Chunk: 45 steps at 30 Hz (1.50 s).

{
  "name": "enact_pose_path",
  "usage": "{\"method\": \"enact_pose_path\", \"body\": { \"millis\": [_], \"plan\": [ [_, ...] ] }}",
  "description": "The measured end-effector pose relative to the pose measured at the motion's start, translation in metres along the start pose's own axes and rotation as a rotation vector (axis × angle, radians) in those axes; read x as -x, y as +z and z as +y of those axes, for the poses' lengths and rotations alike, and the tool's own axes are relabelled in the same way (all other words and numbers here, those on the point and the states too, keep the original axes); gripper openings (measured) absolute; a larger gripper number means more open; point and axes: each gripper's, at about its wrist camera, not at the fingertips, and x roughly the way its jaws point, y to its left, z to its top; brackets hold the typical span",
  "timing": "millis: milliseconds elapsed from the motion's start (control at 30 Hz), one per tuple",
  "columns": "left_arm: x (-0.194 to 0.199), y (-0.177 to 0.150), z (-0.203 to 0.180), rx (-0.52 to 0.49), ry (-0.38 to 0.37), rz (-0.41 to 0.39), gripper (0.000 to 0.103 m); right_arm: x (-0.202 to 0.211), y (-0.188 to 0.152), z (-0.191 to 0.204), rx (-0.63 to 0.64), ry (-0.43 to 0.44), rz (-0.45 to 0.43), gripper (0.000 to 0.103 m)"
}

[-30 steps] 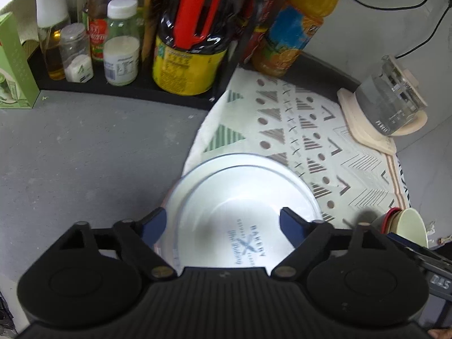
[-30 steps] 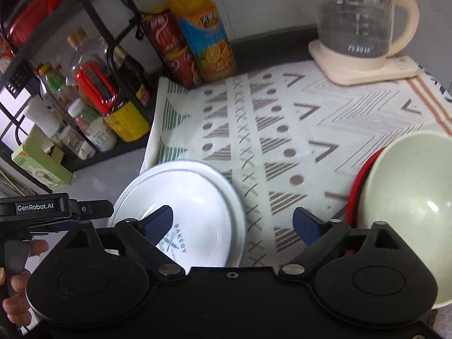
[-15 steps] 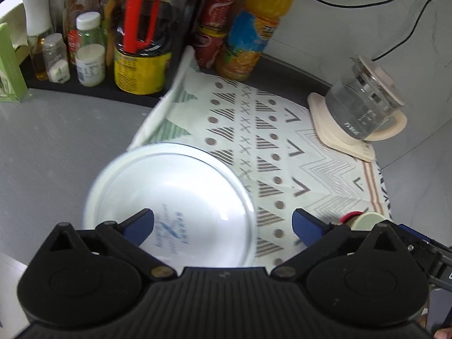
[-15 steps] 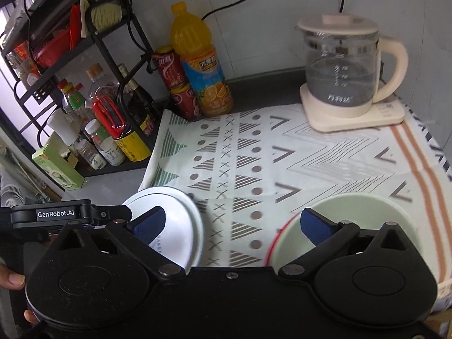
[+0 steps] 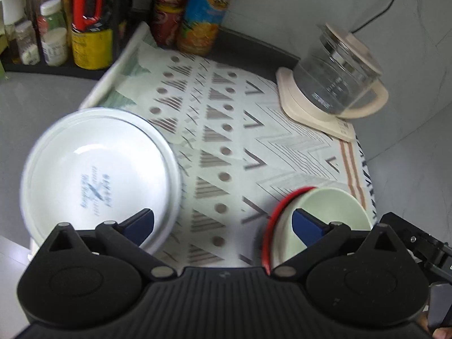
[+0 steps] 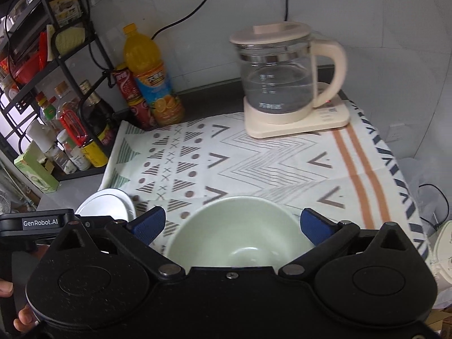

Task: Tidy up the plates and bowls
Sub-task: 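Move the right gripper to the red bowl stack and grasp its rim, then lift the red bowl with the nested green bowls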

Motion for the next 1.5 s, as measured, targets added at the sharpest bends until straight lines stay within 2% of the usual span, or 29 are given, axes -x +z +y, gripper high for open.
{"method": "enact_pose_path", "body": {
  "millis": [200, 433, 500, 600, 667, 733, 800, 867, 1067, 1167, 1233, 1500],
  "plan": [
    [-0.012, -0.011, -0.025, -0.024, -0.009, 0.030, 0.102, 0.006, -0.004, -0.028, -0.014, -0.001, 0.004, 0.103],
    [-0.029, -0.020, -0.035, -0.029, -0.022, 0.058, 0.100, -0.002, -0.018, -0.053, -0.053, -0.028, 0.043, 0.102],
    [-0.033, -0.022, -0.035, -0.016, -0.030, 0.058, 0.100, -0.007, -0.022, -0.060, -0.066, -0.032, 0.063, 0.101],
    [-0.036, -0.025, -0.037, -0.013, -0.031, 0.050, 0.098, -0.015, -0.028, -0.069, -0.092, -0.039, 0.099, 0.094],
    [-0.040, -0.028, -0.037, -0.005, -0.050, 0.060, 0.092, -0.020, -0.031, -0.074, -0.110, -0.034, 0.122, 0.085],
    [-0.044, -0.030, -0.036, 0.003, -0.054, 0.072, 0.086, -0.024, -0.036, -0.078, -0.125, -0.030, 0.143, 0.081],
    [-0.049, -0.033, -0.035, 0.012, -0.051, 0.086, 0.073, -0.028, -0.039, -0.080, -0.134, -0.024, 0.168, 0.075],
    [-0.055, -0.036, -0.031, 0.033, -0.059, 0.109, 0.059, -0.032, -0.043, -0.082, -0.147, -0.003, 0.195, 0.064],
    [-0.072, -0.042, -0.023, 0.074, -0.079, 0.154, 0.034, -0.051, -0.053, -0.079, -0.200, 0.048, 0.280, 0.052],
    [-0.077, -0.043, -0.021, 0.084, -0.093, 0.156, 0.031, -0.062, -0.058, -0.076, -0.201, 0.040, 0.305, 0.043],
    [-0.076, -0.044, -0.022, 0.075, -0.096, 0.149, 0.030, -0.065, -0.061, -0.076, -0.214, 0.070, 0.310, 0.037],
    [-0.069, -0.047, -0.020, 0.067, -0.079, 0.136, 0.030, -0.060, -0.058, -0.073, -0.192, 0.062, 0.282, 0.033]
  ]
}}
